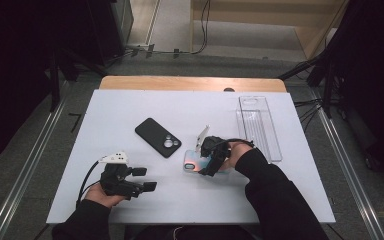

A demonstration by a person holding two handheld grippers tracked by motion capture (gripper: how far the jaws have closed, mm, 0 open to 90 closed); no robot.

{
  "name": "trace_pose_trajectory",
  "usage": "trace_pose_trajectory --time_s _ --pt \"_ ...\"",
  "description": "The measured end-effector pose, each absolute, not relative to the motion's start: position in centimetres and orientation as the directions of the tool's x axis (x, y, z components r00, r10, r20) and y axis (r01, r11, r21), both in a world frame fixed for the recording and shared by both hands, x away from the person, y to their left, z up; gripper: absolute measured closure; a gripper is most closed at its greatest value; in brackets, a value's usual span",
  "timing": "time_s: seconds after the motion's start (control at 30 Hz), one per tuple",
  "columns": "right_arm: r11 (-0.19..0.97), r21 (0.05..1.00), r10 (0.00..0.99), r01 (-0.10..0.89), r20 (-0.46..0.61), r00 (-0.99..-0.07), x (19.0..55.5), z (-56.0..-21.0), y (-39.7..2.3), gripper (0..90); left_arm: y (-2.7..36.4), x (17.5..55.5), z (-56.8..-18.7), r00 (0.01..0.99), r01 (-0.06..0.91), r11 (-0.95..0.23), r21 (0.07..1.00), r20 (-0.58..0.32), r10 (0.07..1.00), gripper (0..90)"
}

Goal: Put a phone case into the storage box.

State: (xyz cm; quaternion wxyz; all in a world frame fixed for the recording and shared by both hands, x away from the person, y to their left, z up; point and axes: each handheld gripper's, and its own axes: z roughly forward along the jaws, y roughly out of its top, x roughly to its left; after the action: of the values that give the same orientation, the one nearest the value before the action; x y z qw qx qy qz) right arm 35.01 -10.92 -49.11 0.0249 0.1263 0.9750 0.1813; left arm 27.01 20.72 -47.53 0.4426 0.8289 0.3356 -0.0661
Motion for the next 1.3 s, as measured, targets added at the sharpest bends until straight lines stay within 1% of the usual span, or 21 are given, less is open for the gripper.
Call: trace_pose_trajectory --time_s 0.17,0.33,0.43,0.5,0.6,0.63,0.67,0.77,0.87,0.97,1.03,1.1,1.2,1.3 --pt "0.898 0.357 0.272 0.256 0.006 -0.962 34.9 -49.0 -10.9 14.4 20.7 27.0 -47.5 0.766 0.615 -0.382 0.69 -0.407 0.498 22.1" --pt "0.887 0.376 0.283 0.267 0.012 -0.959 34.9 -48.6 -11.0 14.5 20.7 27.0 -47.5 0.763 0.618 -0.38 0.688 -0.409 0.5 22.1" --pt "0.866 0.415 0.296 0.279 0.023 -0.955 34.7 -47.8 -11.1 14.6 20.7 27.0 -47.4 0.763 0.618 -0.376 0.69 -0.41 0.5 22.1" --pt "0.861 0.419 0.305 0.289 0.03 -0.952 34.6 -47.5 -11.1 14.6 20.7 27.0 -47.4 0.762 0.618 -0.374 0.692 -0.41 0.501 22.1" --pt "0.825 0.484 0.316 0.293 0.035 -0.948 34.2 -46.3 -11.2 14.6 20.8 27.0 -47.2 0.76 0.617 -0.358 0.7 -0.412 0.503 22.0" --pt "0.812 0.492 0.328 0.312 0.058 -0.943 34.0 -46.0 -11.3 14.6 20.8 27.0 -47.2 0.76 0.617 -0.358 0.7 -0.412 0.503 22.0" --pt "0.812 0.492 0.328 0.312 0.058 -0.943 34.0 -46.0 -11.3 14.6 20.8 27.0 -47.1 0.759 0.618 -0.356 0.701 -0.412 0.505 22.0" --pt "0.749 0.56 0.375 0.355 0.083 -0.923 33.5 -44.9 -11.7 14.6 20.7 27.1 -46.7 0.753 0.623 -0.341 0.704 -0.424 0.503 22.0" --pt "0.677 0.585 0.452 0.447 0.15 -0.879 33.4 -44.6 -12.1 14.6 20.6 27.1 -46.5 0.745 0.633 -0.33 0.701 -0.434 0.506 22.0" --pt "0.621 0.597 0.491 0.507 0.207 -0.846 33.2 -44.5 -12.6 14.6 20.4 27.4 -45.9 0.737 0.641 -0.311 0.702 -0.45 0.504 22.0" --pt "0.59 0.613 0.506 0.526 0.228 -0.832 33.0 -44.5 -12.7 14.6 20.3 27.6 -45.6 0.73 0.649 -0.298 0.7 -0.463 0.502 22.0" --pt "0.584 0.615 0.509 0.53 0.231 -0.829 32.8 -44.6 -12.8 14.6 20.2 27.6 -45.5 0.725 0.654 -0.291 0.698 -0.47 0.503 22.0" --pt "0.548 0.635 0.558 0.545 0.208 -0.803 32.2 -44.8 -13.2 14.6 19.9 28.0 -45.1 0.723 0.658 -0.284 0.697 -0.479 0.498 22.0" --pt "0.505 0.661 0.606 0.555 0.187 -0.773 31.7 -45.0 -13.6 14.6 19.6 28.3 -44.9 0.726 0.651 -0.287 0.703 -0.465 0.506 22.0"
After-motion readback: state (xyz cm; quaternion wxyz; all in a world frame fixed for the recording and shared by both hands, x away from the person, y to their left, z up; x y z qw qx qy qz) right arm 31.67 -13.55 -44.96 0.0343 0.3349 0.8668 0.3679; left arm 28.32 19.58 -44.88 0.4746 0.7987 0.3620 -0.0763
